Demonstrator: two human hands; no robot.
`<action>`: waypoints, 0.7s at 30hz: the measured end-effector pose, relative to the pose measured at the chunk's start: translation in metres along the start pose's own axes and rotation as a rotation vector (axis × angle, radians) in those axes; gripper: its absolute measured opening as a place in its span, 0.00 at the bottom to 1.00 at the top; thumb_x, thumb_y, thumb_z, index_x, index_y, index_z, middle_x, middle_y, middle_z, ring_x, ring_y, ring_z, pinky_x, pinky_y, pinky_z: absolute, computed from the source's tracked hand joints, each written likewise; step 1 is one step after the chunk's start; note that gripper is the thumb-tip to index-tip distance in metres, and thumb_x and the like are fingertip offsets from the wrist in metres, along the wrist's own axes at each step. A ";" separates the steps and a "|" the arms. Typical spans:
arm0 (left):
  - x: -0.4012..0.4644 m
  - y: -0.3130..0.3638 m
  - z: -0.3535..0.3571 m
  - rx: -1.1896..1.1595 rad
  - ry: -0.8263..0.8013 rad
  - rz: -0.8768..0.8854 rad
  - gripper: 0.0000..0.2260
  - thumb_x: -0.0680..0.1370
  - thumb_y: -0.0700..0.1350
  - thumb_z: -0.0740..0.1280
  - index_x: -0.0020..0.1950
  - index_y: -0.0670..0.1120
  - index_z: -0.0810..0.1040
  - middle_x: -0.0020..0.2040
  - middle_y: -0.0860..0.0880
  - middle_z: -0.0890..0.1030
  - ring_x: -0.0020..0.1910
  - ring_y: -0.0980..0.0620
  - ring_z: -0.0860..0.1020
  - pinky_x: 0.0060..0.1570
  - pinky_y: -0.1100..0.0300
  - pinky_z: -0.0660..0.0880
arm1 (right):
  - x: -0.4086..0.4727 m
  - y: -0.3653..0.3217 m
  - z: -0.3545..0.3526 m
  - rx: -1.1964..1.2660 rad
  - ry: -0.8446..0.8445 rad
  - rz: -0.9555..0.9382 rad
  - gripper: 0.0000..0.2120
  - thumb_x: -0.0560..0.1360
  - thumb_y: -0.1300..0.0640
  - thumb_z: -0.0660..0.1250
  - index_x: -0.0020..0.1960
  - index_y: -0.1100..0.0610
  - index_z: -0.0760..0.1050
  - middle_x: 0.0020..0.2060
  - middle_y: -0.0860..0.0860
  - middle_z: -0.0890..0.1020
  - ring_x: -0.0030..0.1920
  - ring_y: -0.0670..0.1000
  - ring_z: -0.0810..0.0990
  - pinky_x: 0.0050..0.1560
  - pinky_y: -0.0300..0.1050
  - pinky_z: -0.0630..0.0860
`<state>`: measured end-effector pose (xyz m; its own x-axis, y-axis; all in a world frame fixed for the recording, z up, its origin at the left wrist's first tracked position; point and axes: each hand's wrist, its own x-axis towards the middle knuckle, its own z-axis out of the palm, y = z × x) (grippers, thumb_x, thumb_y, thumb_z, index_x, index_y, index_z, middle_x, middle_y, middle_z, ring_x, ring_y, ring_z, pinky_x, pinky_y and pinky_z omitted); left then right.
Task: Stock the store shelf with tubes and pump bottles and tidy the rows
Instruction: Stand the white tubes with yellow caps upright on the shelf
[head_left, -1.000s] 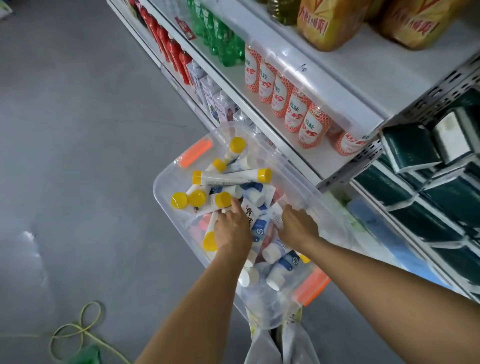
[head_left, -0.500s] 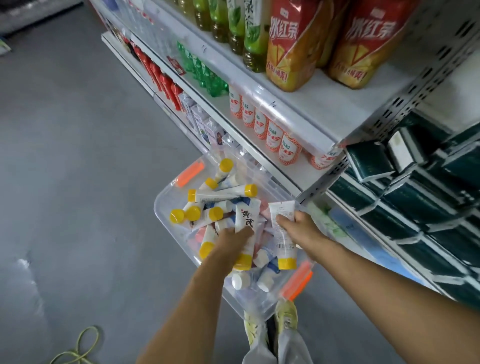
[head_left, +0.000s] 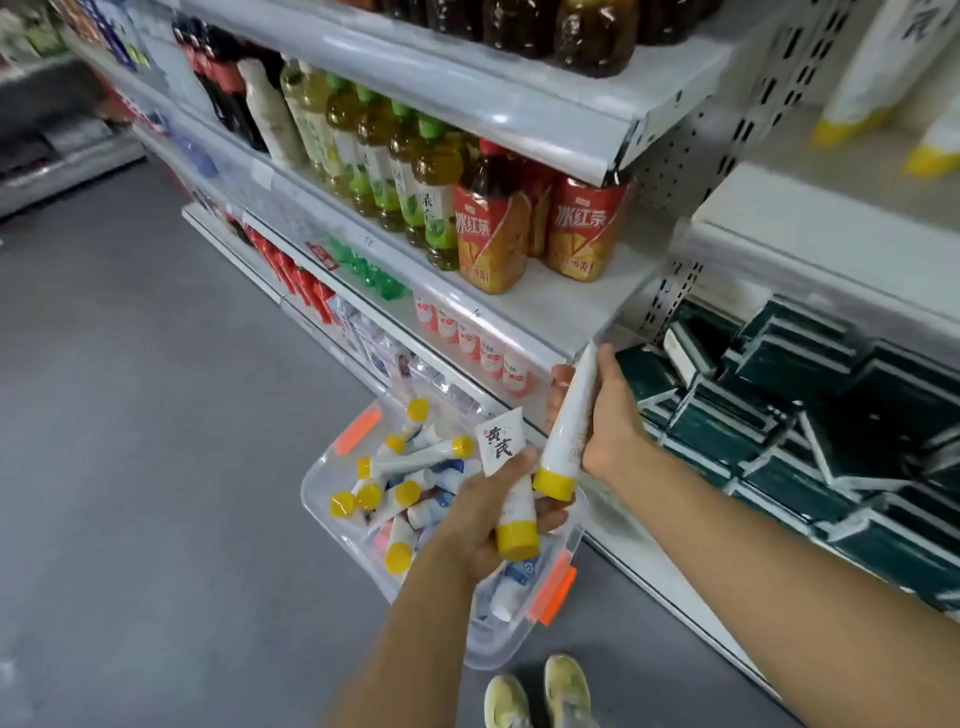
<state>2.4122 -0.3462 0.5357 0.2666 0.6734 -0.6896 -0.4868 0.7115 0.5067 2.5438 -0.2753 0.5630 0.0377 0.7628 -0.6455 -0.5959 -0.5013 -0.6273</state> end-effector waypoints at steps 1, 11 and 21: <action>-0.006 0.004 0.010 -0.005 -0.054 0.015 0.24 0.71 0.45 0.72 0.62 0.35 0.73 0.53 0.32 0.81 0.43 0.38 0.83 0.37 0.51 0.82 | -0.006 -0.010 0.002 0.057 -0.034 -0.019 0.30 0.76 0.31 0.55 0.43 0.58 0.77 0.26 0.51 0.75 0.26 0.49 0.72 0.27 0.39 0.69; -0.033 0.039 0.097 0.245 -0.095 0.426 0.20 0.66 0.34 0.78 0.55 0.41 0.78 0.46 0.43 0.85 0.41 0.47 0.83 0.38 0.55 0.80 | -0.073 -0.073 -0.010 -0.092 -0.226 -0.337 0.38 0.77 0.31 0.46 0.57 0.61 0.78 0.43 0.60 0.82 0.43 0.57 0.81 0.51 0.55 0.78; -0.036 0.055 0.170 0.382 -0.225 0.520 0.19 0.64 0.38 0.78 0.53 0.45 0.78 0.44 0.43 0.84 0.43 0.45 0.82 0.42 0.52 0.80 | -0.112 -0.137 -0.045 -0.761 0.017 -0.580 0.13 0.76 0.52 0.69 0.60 0.53 0.77 0.42 0.47 0.83 0.38 0.44 0.79 0.33 0.36 0.71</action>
<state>2.5172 -0.2970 0.6771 0.2636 0.9429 -0.2036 -0.2817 0.2771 0.9186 2.6570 -0.3105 0.7019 0.1780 0.9729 -0.1479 0.2004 -0.1830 -0.9625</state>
